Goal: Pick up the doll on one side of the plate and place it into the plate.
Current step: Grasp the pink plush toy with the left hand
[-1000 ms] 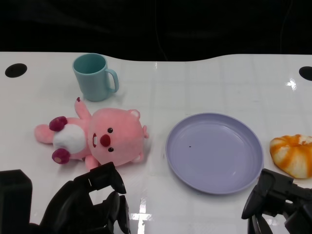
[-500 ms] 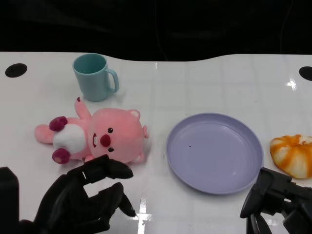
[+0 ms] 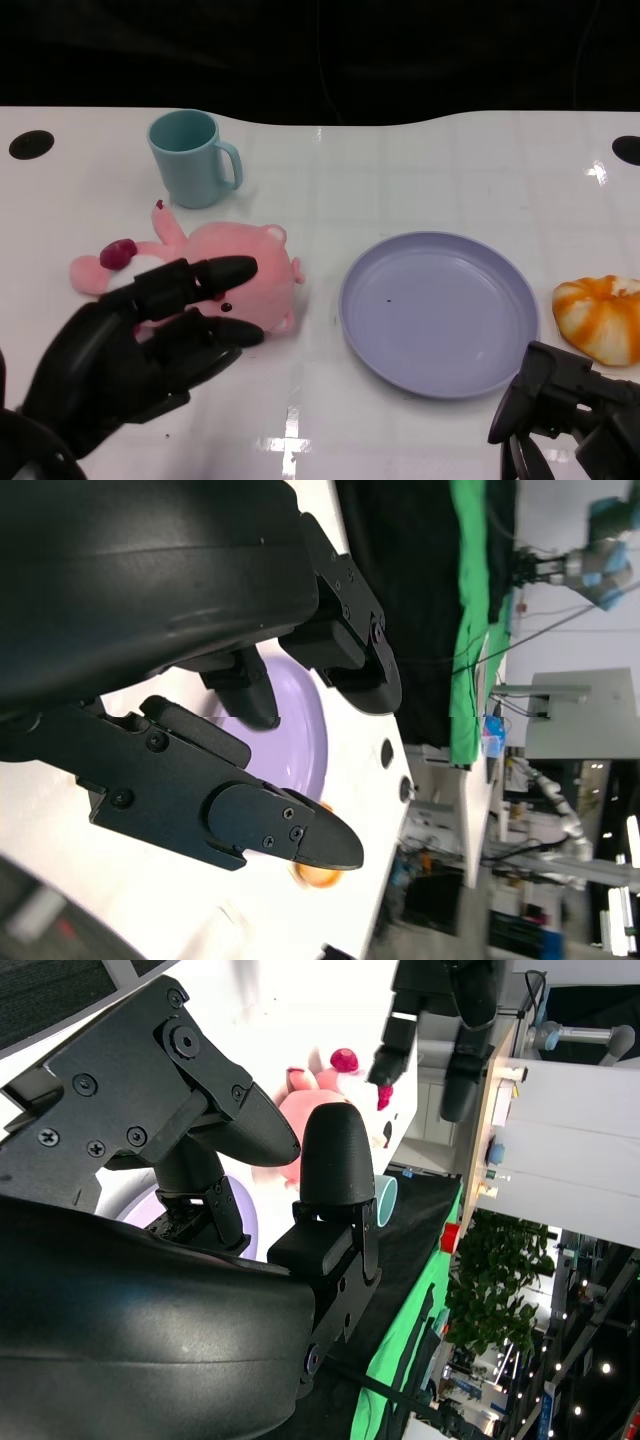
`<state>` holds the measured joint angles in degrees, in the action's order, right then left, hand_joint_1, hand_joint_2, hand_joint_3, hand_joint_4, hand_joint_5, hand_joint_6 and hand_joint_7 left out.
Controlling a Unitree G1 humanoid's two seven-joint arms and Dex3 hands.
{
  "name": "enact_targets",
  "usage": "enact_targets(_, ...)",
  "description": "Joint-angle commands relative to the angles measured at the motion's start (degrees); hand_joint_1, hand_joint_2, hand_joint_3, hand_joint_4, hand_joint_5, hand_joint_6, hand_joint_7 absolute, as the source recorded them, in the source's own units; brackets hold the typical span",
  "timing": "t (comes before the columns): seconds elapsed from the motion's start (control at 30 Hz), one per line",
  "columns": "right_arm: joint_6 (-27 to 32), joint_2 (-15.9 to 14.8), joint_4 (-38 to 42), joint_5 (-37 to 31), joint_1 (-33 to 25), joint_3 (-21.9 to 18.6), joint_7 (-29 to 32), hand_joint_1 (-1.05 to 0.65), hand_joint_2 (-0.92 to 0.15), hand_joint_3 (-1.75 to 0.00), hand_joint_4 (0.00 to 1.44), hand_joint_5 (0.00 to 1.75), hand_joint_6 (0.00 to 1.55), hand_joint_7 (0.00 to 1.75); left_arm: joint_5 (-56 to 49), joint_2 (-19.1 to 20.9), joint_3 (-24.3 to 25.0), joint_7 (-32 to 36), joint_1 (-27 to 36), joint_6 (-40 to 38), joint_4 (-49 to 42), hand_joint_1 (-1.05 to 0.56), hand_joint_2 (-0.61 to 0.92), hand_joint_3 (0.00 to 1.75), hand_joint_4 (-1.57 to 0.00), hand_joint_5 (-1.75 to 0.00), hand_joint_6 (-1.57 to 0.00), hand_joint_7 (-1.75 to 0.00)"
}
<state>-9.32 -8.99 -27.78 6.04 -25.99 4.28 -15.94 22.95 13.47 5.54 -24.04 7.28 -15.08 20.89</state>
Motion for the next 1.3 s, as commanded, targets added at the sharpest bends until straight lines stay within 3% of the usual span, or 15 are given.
enact_targets(0.03, -0.2, -0.4, -0.3, 0.2, -0.2, -0.8, 0.3, -0.14, -0.39, -1.51, 0.72, 1.75, 0.59, 1.59, -3.5, 3.2, 0.6, -1.0, -1.6, 3.9, -0.6, -0.70, 0.92, 0.07, -0.17, -0.82, -0.46, -0.11)
enact_targets(0.27, -0.5, -0.5, -0.4, 0.2, -0.2, -0.9, 0.3, -0.13, -0.39, -1.52, 0.72, 1.75, 0.59, 1.59, -15.0, 10.2, 0.8, -0.5, -6.5, 11.1, -2.0, -0.71, 0.92, 0.04, -0.09, -0.75, -0.37, -0.03)
enact_targets(0.67, -0.1, -0.5, -0.5, 0.3, -0.6, -1.0, 0.4, -0.15, -0.39, -1.49, 0.71, 1.75, 0.59, 1.57, -38.5, 20.5, -3.8, 1.2, -13.3, 13.6, -4.3, -0.74, 0.91, 0.01, 0.00, -0.56, -0.29, -0.01)
enact_targets(0.93, 0.0, -0.6, -1.0, 0.7, -0.9, -1.1, 0.3, -0.17, -0.40, -1.47, 0.71, 1.75, 0.59, 1.56, -56.2, 23.3, -10.1, 3.8, -18.1, 13.7, -8.6, -0.71, 0.88, 0.00, -0.12, -0.36, -0.34, -0.01)
enact_targets(1.3, -0.2, -0.7, -1.5, 0.5, -1.1, -1.1, 0.2, -0.17, -0.42, -1.46, 0.71, 1.75, 0.60, 1.54, -67.2, 22.2, -17.9, 4.0, -26.1, 12.9, -20.5, -0.74, 0.91, 0.00, -0.16, -0.32, -0.29, 0.00)
